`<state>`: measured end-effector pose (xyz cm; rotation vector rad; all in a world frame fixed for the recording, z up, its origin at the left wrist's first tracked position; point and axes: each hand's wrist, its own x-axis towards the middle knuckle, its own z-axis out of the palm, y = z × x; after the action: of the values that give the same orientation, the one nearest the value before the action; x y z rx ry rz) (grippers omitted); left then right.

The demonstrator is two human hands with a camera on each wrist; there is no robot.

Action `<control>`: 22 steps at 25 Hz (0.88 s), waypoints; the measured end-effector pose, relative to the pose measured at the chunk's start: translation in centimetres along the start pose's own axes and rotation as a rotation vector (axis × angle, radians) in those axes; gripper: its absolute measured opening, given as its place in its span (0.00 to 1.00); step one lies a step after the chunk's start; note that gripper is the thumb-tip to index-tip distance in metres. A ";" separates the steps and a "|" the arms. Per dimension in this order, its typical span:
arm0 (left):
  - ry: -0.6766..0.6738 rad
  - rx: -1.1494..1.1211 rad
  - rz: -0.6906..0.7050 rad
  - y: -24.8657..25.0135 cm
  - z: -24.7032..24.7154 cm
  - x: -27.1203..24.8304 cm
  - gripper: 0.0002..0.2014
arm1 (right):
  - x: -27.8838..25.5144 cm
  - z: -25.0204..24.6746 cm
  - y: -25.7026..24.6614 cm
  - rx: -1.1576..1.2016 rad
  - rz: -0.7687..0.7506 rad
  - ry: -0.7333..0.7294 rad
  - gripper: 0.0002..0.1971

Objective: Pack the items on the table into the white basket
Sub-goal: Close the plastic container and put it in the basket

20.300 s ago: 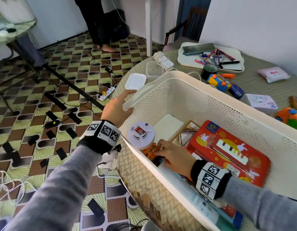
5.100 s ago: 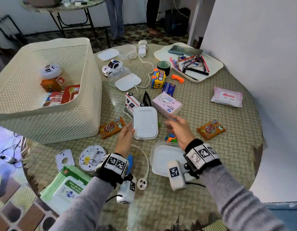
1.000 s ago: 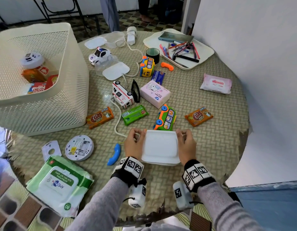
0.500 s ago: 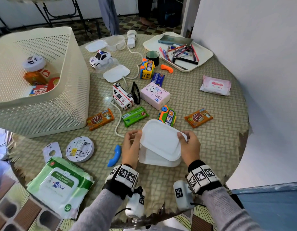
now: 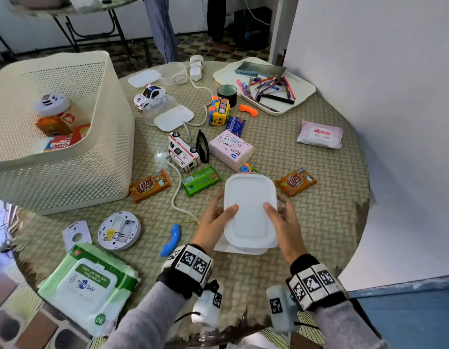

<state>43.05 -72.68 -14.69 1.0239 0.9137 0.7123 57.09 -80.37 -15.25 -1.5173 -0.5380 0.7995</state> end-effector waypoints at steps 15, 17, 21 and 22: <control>-0.157 1.216 0.081 -2.8 -2.7 3.9 0.36 | 0.8 -6.2 0.5 -0.100 -0.041 0.204 0.14; -0.138 1.183 0.053 -2.6 -2.6 3.8 0.34 | 0.6 -6.0 0.8 -0.104 -0.036 0.200 0.17; -0.249 1.150 0.059 -2.0 -2.4 3.5 0.32 | 0.3 -5.7 1.1 -0.104 -0.019 0.190 0.24; -0.296 1.124 0.054 -1.9 -2.4 3.3 0.31 | 0.3 -5.6 1.2 -0.106 -0.010 0.194 0.22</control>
<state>42.58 -69.66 -18.01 2.0767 1.0205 0.0085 61.33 -84.04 -16.61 -1.6680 -0.4484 0.6153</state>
